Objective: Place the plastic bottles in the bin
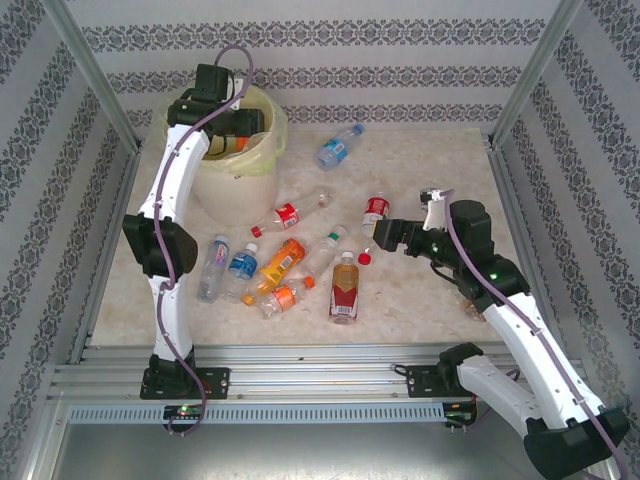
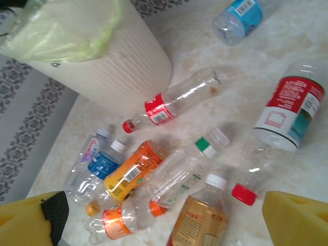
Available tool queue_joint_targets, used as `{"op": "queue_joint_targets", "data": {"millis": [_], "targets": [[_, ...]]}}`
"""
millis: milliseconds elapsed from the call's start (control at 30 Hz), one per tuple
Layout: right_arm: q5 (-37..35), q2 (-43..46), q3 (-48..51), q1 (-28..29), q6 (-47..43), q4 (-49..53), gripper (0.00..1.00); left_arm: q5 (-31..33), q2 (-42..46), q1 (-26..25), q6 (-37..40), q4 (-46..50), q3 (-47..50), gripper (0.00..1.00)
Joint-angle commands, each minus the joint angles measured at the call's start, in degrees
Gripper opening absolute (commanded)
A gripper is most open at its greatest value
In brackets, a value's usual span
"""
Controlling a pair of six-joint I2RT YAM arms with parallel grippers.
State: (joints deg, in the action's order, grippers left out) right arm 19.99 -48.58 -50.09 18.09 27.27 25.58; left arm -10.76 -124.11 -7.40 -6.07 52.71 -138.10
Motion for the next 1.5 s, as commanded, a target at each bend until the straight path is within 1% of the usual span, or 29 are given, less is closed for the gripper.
{"op": "queue_joint_targets", "data": {"millis": [0,133,333,467,600,700,767,833,900,1000,1133,1233,1367,1467], "targets": [[-3.20,-0.77,0.75,-0.47,1.08,2.06,0.97,-2.16,2.61,0.65,0.00,2.62,0.54,0.77],[-1.93,-1.34,2.04,-0.23,1.52,1.14,0.95,-2.92,4.85,0.65,-0.24,2.72,1.08,0.88],[-1.27,-2.56,2.19,0.53,1.23,2.49,0.93,-4.62,9.34,0.65,-1.40,2.16,2.29,1.00],[-1.03,-2.84,3.03,1.45,0.88,2.15,0.93,-5.78,14.38,0.68,-1.08,0.52,5.88,1.00],[2.43,-3.65,3.85,1.67,-0.25,0.75,0.95,-10.35,20.90,0.63,0.93,-1.22,12.86,1.00],[6.95,-4.28,3.81,2.05,-1.82,0.02,0.97,-15.77,27.55,0.59,2.53,-4.18,21.90,1.00],[9.96,-4.33,3.68,2.35,-2.69,-0.56,0.98,-18.15,32.23,0.49,3.12,-6.09,28.52,1.00],[14.68,-3.92,3.33,2.33,-2.92,-1.26,0.98,-20.94,36.68,0.21,3.52,-6.75,34.54,1.00],[19.02,-3.26,3.24,2.44,-2.32,-2.68,0.98,-22.07,40.28,-0.36,3.14,-6.13,39.28,1.00],[22.68,-3.12,1.88,2.54,-3.09,-0.98,0.98,-21.21,45.04,-2.78,1.61,-5.70,46.75,1.00],[22.06,-2.25,0.10,2.73,-5.02,3.27,0.98,-16.20,49.63,-8.70,-0.43,-4.80,55.90,0.98],[21.44,-1.96,-0.01,2.89,-5.03,3.82,0.98,-11.66,50.20,-13.98,-2.18,-3.55,60.66,0.95],[19.12,-1.78,-0.17,3.20,-5.39,4.46,0.98,-9.12,49.05,-18.97,-3.88,-3.01,65.29,0.91],[18.01,-1.78,-0.43,3.24,-5.56,5.04,0.98,-6.41,47.39,-22.78,-3.24,-2.40,67.45,0.89]]}}
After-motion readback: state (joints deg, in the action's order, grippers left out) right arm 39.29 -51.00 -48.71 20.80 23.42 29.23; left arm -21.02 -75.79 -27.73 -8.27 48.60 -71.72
